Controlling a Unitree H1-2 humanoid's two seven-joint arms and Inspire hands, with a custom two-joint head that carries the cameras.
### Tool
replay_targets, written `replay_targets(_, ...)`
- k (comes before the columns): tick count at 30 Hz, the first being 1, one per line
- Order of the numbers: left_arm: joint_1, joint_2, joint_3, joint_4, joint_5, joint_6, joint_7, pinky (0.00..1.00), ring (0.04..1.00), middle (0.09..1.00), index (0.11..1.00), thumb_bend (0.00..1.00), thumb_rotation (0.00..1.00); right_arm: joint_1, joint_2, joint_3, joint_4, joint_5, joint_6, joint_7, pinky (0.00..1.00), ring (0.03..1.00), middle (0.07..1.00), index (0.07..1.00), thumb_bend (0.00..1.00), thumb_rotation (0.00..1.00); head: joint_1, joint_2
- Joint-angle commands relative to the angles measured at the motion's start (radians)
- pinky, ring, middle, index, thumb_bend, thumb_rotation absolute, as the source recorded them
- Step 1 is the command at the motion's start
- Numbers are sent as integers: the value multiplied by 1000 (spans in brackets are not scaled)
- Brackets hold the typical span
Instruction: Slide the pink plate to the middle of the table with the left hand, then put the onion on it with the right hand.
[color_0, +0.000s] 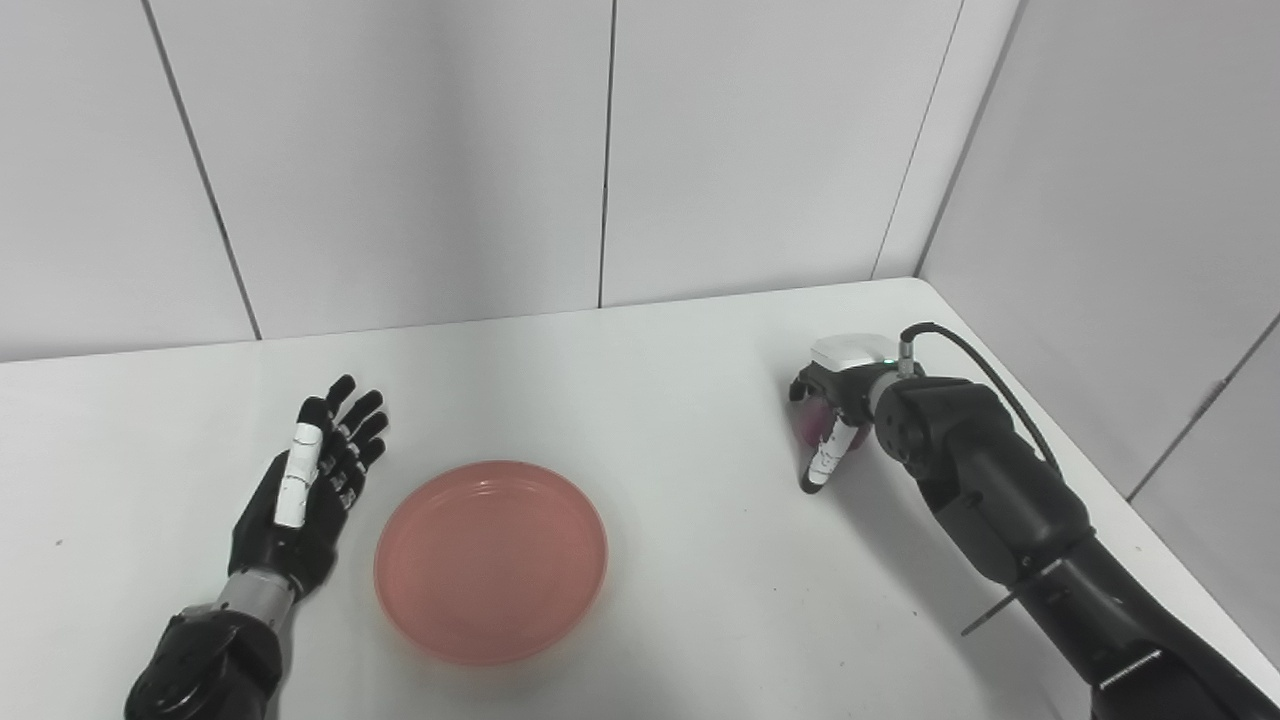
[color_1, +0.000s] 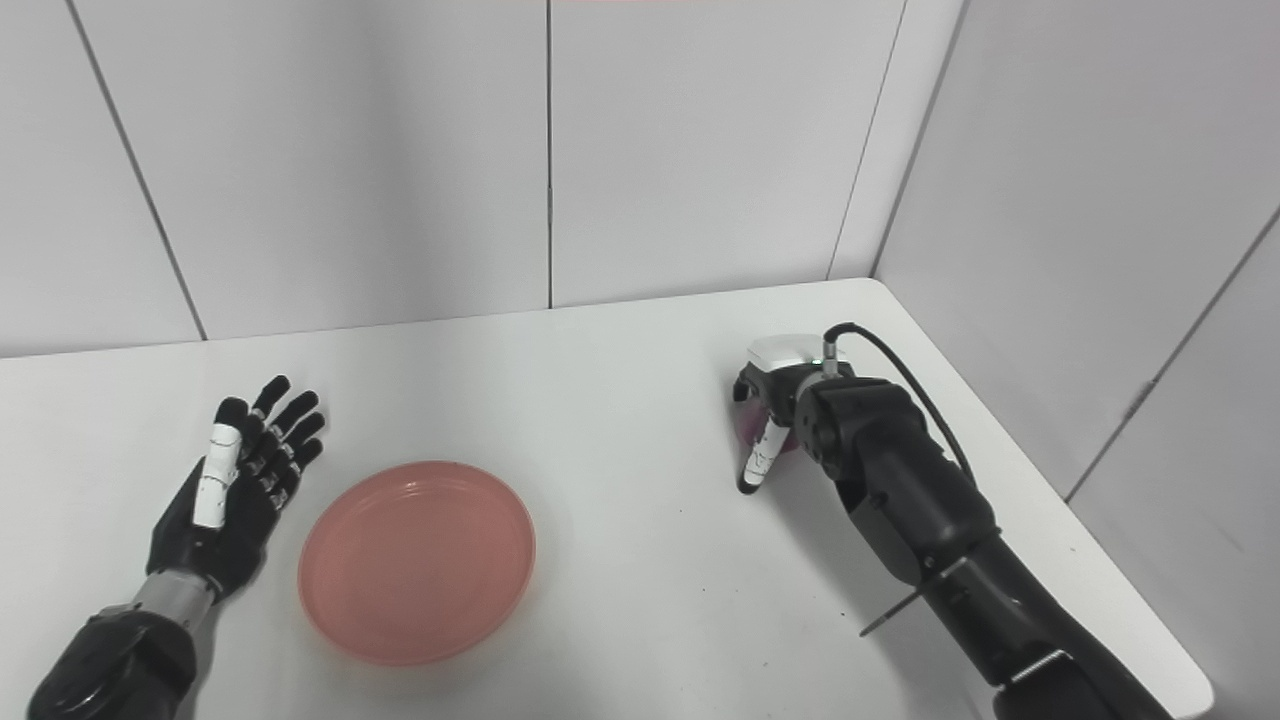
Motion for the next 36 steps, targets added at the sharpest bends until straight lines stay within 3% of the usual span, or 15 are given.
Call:
replay_targets(1,97,-5,-14,82,25,108,31,998,967,952,967,817,822,-40,-12,-11,9,-36,28,47,562,737,827,848,1000,244,0,0)
replay_targets(22,94,-6,-15,89,26,106,32,993,962,952,966,816,821,-47,-9,-38,0,-87,29,144,563,739,792,782,1000,170,0,3)
replay_targets(36,101,-4,-13,78,26,117,35,989,966,953,969,813,827,-57,-19,1,22,-82,20,156,544,699,760,717,986,177,-2,6)
